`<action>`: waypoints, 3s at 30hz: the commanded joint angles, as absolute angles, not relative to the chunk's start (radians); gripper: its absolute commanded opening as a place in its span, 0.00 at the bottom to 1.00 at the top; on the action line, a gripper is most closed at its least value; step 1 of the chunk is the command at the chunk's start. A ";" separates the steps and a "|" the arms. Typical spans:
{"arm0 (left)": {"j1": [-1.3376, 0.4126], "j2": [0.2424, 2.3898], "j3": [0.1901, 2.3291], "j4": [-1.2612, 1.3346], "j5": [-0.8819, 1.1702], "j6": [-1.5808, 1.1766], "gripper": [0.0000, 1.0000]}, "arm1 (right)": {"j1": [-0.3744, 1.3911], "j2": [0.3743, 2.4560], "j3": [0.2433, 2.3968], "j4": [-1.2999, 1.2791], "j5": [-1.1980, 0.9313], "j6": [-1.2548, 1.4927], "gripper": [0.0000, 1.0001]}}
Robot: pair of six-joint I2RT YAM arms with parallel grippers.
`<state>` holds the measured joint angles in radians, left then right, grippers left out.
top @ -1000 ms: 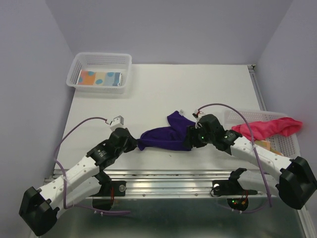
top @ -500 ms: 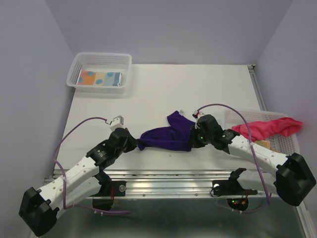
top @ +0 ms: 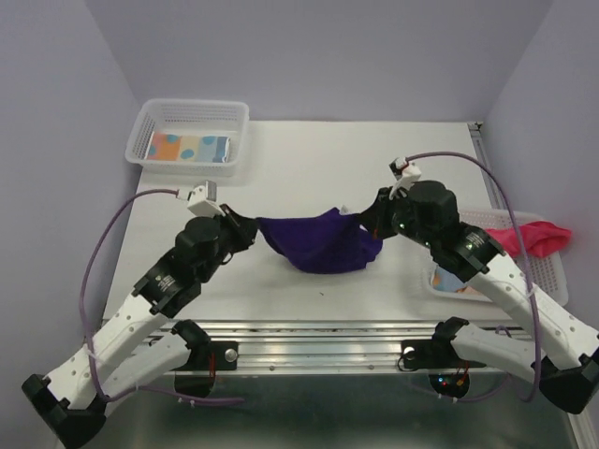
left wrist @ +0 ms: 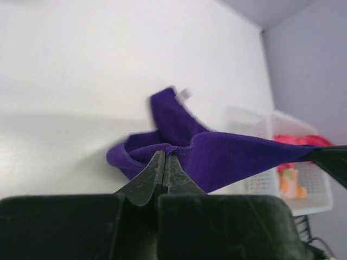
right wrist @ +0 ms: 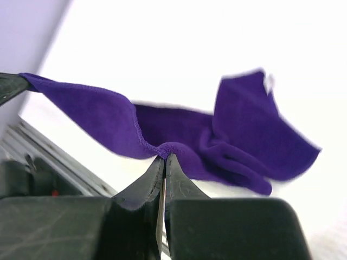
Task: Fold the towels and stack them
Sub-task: Flatten out the crumpled towel, then fold the towel
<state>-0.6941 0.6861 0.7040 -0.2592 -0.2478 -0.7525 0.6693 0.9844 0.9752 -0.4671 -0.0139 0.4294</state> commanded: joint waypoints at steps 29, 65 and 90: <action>-0.695 0.727 1.606 -0.094 0.183 -0.431 0.00 | 0.676 1.112 2.080 -0.540 -0.365 0.302 0.01; -0.275 2.173 2.095 0.069 -0.110 -0.206 0.00 | 0.166 2.223 2.107 0.014 -0.242 0.118 0.01; -0.298 1.505 1.005 0.291 0.023 -0.321 0.00 | 0.193 1.619 1.168 0.074 -0.471 0.317 0.01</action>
<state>-0.2859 1.5997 1.1179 0.2108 0.0002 -0.2974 0.1848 1.6924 1.2556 0.0288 -0.4606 0.2813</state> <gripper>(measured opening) 0.019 0.030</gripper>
